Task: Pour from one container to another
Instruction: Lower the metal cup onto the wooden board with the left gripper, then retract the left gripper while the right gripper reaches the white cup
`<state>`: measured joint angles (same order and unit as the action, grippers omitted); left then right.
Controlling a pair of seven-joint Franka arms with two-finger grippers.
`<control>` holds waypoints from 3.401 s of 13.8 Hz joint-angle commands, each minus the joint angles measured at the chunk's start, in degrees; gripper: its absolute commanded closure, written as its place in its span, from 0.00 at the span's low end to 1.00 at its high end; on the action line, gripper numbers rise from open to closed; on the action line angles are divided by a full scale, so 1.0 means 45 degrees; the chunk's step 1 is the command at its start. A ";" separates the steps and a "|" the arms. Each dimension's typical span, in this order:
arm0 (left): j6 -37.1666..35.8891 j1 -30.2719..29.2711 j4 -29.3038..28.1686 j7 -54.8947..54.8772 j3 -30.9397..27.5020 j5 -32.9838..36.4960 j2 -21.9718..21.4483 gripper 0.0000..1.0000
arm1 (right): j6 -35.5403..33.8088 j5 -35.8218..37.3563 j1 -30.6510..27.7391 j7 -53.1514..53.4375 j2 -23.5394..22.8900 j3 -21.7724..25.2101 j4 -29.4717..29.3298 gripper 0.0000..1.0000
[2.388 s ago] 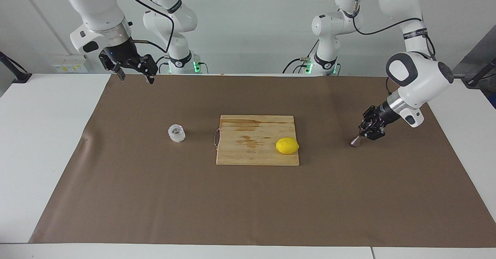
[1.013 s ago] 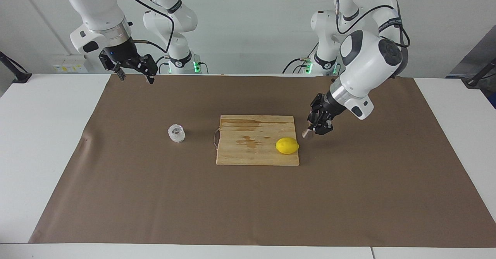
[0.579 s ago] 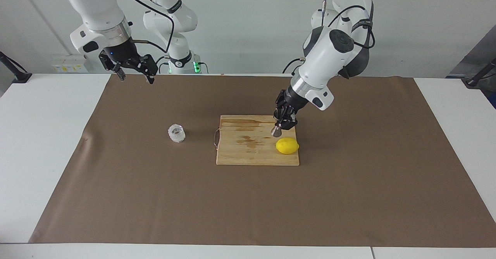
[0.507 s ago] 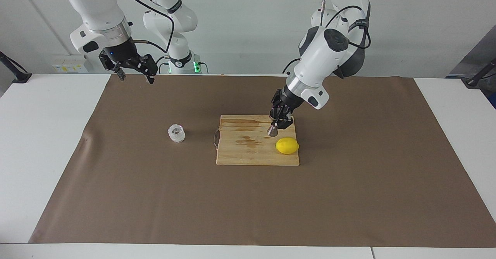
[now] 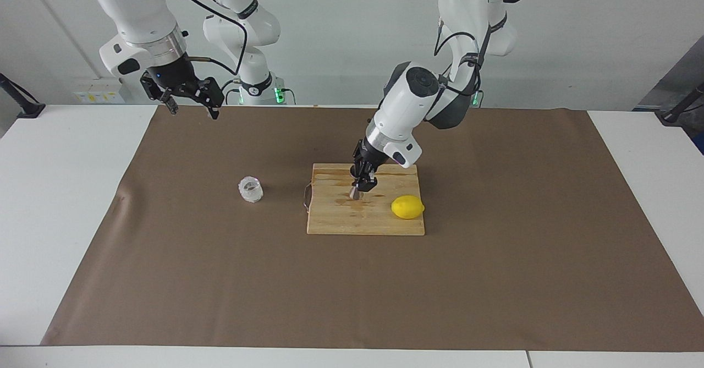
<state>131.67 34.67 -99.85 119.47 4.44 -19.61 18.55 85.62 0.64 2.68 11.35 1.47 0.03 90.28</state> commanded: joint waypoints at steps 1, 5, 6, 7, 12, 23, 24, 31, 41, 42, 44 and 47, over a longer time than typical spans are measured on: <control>0.0701 0.0673 -0.0603 0.0599 -0.0205 0.0081 -0.0196 1.00 | -0.0082 -0.0299 -0.0049 -0.0316 0.0045 0.0013 0.0075 0.00; 0.1284 0.0986 -0.1148 0.0795 -0.0205 0.0159 -0.0001 1.00 | -0.0063 -0.0299 -0.0068 -0.0316 0.0045 0.0013 0.0056 0.00; 0.1326 0.1103 -0.1228 0.0795 -0.0224 0.0159 -0.0020 1.00 | -0.0082 -0.0299 -0.0049 -0.0316 0.0045 0.0013 0.0075 0.00; 0.1326 0.1104 -0.1209 0.0795 -0.0224 0.0159 -0.0021 1.00 | -0.0063 -0.0299 -0.0049 -0.0316 0.0045 0.0013 0.0075 0.00; 0.1346 0.1202 -0.1209 0.0814 -0.0224 0.0179 0.0018 1.00 | -0.0063 -0.0299 -0.0049 -0.0316 0.0045 0.0013 0.0075 0.00; 0.1639 0.1299 -0.1385 0.0775 -0.0224 0.0198 0.0077 0.85 | -0.0063 -0.0299 -0.0049 -0.0374 0.0045 -0.0026 0.0075 0.00; 0.1658 0.1299 -0.1404 0.0775 -0.0224 0.0198 0.0077 0.81 | -0.0024 -0.0319 -0.0029 -0.0413 0.0045 -0.0065 0.0095 0.00; 0.1775 0.1299 -0.1444 0.0775 -0.0224 0.0198 0.0077 0.29 | 0.0094 -0.0319 0.0049 -0.1700 0.0221 -0.0143 0.0427 0.00; -0.0017 0.0968 -0.1015 -0.0021 -0.0341 0.1409 -0.0624 0.00 | 0.2394 -0.0416 -0.0088 -0.8279 0.1586 -0.0124 0.3507 0.00; -0.0466 0.0697 -0.0995 -0.0663 -0.0342 0.1409 -0.0858 0.00 | 0.2708 -0.0436 -0.0088 -0.8923 0.1704 -0.0124 0.3958 0.00; -0.1131 0.0422 -0.0994 -0.1797 -0.0342 0.1429 -0.1307 0.00 | 0.3429 -0.0513 -0.0107 -1.0618 0.1745 -0.0124 0.4545 0.00; -0.2264 -0.0495 -0.1014 -0.3983 -0.0381 0.1448 -0.1952 0.00 | 0.4505 -0.1994 -0.0554 -1.3451 0.1725 -0.0046 0.5657 0.00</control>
<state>125.32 35.03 -103.68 107.44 2.61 -14.01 12.33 102.11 -4.08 2.54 -40.79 7.30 -0.17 110.27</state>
